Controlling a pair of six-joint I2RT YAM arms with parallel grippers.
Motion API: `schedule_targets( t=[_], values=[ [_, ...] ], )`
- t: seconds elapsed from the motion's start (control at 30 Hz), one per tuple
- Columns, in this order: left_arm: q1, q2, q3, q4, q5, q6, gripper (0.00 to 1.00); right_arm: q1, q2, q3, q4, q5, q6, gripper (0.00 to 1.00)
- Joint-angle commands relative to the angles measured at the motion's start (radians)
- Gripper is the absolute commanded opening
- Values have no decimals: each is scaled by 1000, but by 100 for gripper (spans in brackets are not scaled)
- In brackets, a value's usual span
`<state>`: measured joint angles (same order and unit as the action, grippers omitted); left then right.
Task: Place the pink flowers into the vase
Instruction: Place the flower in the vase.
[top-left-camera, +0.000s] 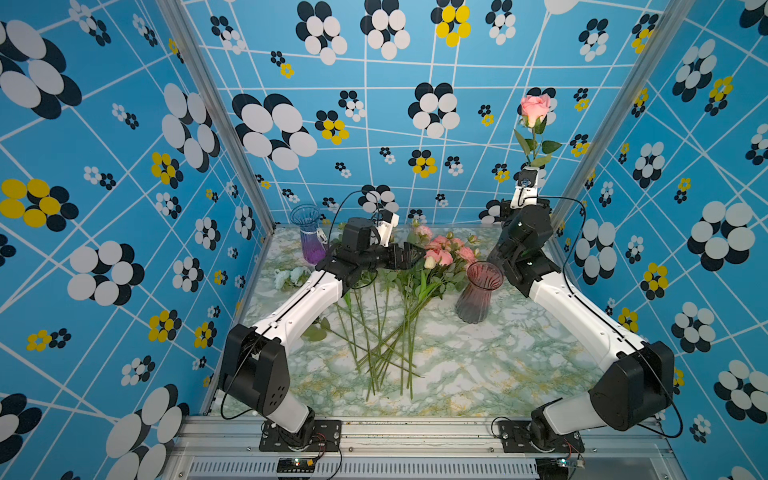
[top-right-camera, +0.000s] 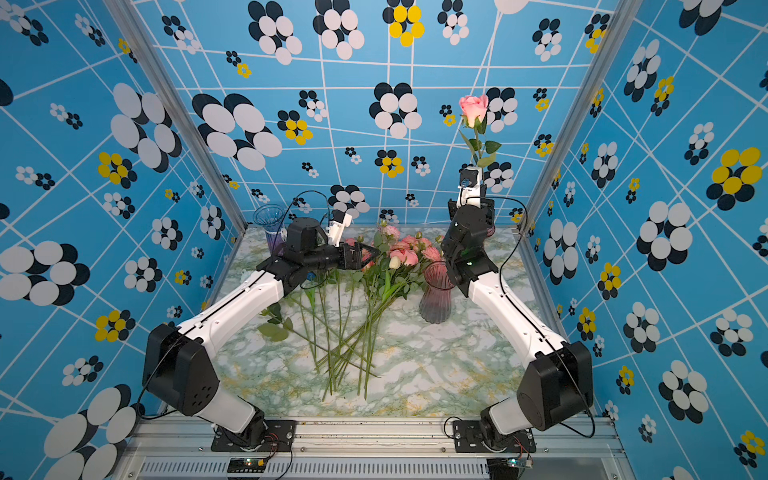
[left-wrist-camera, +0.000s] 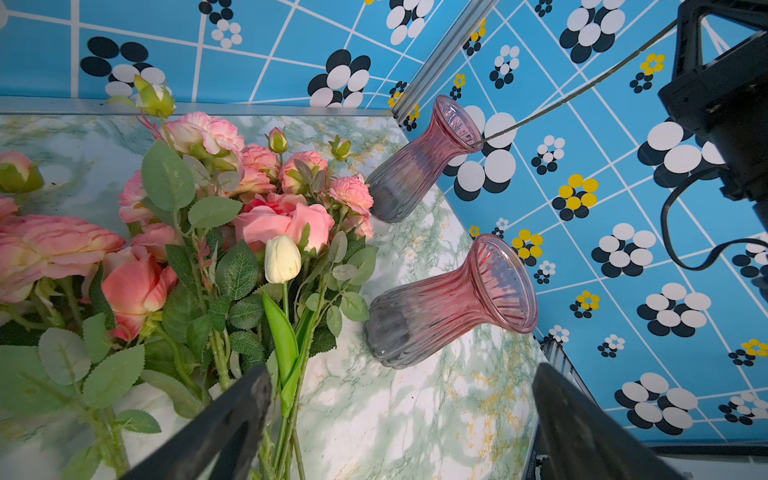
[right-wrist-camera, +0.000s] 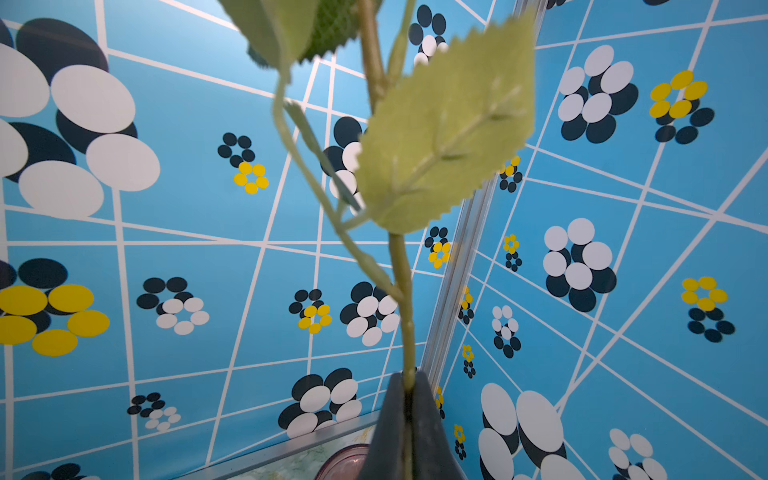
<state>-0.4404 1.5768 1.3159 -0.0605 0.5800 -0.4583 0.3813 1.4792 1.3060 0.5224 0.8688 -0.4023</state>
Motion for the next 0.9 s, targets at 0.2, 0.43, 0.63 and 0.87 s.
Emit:
schedule_targets(
  t=[0.2, 0.43, 0.63, 0.87],
  values=[
    [-8, 6, 28, 9, 13, 20, 99, 10, -16, -65, -33, 45, 54, 0],
    [-8, 8, 27, 5, 12, 29, 99, 5, 14, -94, 2, 60, 57, 2],
    [-8, 9, 26, 3, 12, 31, 99, -24, 46, -106, 1, 61, 71, 4],
    [-8, 12, 26, 7, 5, 28, 100, -60, 75, -108, -34, 46, 107, 8]
  ],
)
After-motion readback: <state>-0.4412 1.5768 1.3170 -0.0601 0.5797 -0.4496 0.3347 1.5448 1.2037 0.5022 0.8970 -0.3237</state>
